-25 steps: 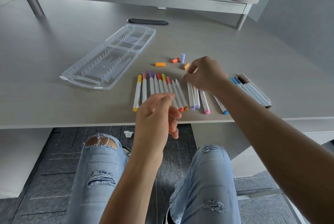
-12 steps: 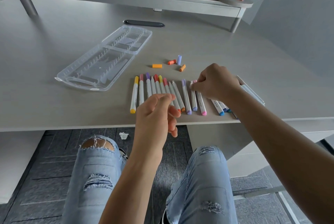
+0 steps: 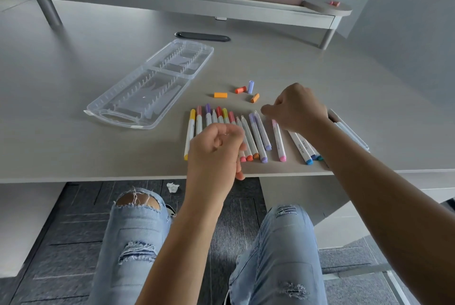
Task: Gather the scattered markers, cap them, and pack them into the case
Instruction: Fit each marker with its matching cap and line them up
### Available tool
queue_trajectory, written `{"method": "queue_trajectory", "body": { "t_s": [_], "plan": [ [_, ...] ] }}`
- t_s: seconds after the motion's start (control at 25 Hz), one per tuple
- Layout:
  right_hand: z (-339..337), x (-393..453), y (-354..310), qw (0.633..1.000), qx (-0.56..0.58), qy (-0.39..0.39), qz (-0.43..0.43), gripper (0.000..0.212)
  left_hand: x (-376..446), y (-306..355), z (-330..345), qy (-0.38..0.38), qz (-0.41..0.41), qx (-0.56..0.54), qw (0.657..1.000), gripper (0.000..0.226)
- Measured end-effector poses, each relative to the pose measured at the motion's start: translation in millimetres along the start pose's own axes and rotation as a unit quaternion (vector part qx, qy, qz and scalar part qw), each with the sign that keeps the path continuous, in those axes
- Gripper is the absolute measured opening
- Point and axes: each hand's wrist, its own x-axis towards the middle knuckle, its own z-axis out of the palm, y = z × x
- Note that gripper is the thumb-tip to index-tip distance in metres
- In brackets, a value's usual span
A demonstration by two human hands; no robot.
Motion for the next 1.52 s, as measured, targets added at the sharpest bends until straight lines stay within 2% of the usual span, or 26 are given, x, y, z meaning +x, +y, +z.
{"method": "queue_trajectory", "body": {
  "t_s": [0.08,0.2,0.32,0.6,0.68,0.76,0.88,0.96,1.04,1.12,1.24,1.32,1.52],
  "plan": [
    [-3.6,1.1,4.1,1.000,0.025,0.018,-0.001,0.034,5.9,1.5,7.1,0.009,0.009,0.039,0.999,0.008],
    [-2.3,-0.5,6.7,0.999,-0.003,-0.019,-0.026,0.033,12.1,0.8,14.1,0.019,0.032,0.064,0.997,0.006],
    [2.1,0.3,3.5,0.997,-0.010,-0.052,-0.052,0.039,12.7,-2.6,14.2,0.012,0.025,0.046,0.999,0.007],
    [5.8,3.3,-19.3,0.993,-0.085,-0.060,-0.063,0.053,14.7,-5.2,13.8,0.009,0.012,0.053,0.999,0.007],
    [1.8,6.5,-19.2,0.996,-0.025,-0.073,-0.037,0.052,18.8,-2.4,14.9,0.010,0.023,0.074,0.997,0.007],
    [-6.9,8.5,-17.8,0.989,0.116,-0.089,0.010,0.044,24.5,1.2,17.5,0.013,0.038,0.086,0.995,0.005],
    [-19.9,3.5,-20.3,0.941,0.302,-0.146,0.043,0.031,35.7,5.0,26.1,0.016,0.017,0.064,0.998,0.013],
    [-23.1,0.2,-22.2,0.928,0.329,-0.175,0.025,0.027,43.6,7.7,32.1,0.009,-0.027,-0.016,0.999,0.024],
    [-22.1,7.0,-22.5,0.930,0.317,-0.186,0.022,0.028,49.5,11.8,34.4,0.011,-0.066,-0.116,0.991,0.028],
    [-14.4,27.9,-18.3,0.942,0.298,-0.151,0.030,0.029,51.3,16.7,32.3,0.007,-0.094,-0.187,0.978,0.026],
    [12.3,74.8,-7.8,0.983,0.179,-0.029,0.005,0.032,53.4,18.6,26.1,0.004,-0.099,-0.223,0.970,0.026],
    [29.5,95.2,-6.6,0.994,0.113,-0.011,-0.002,0.036,53.9,19.9,21.6,0.003,-0.096,-0.231,0.968,0.027],
    [44.6,105.2,-15.5,0.993,0.112,0.018,-0.020,0.012,55.3,20.4,14.8,0.003,-0.090,-0.218,0.972,0.022]
  ]
}}
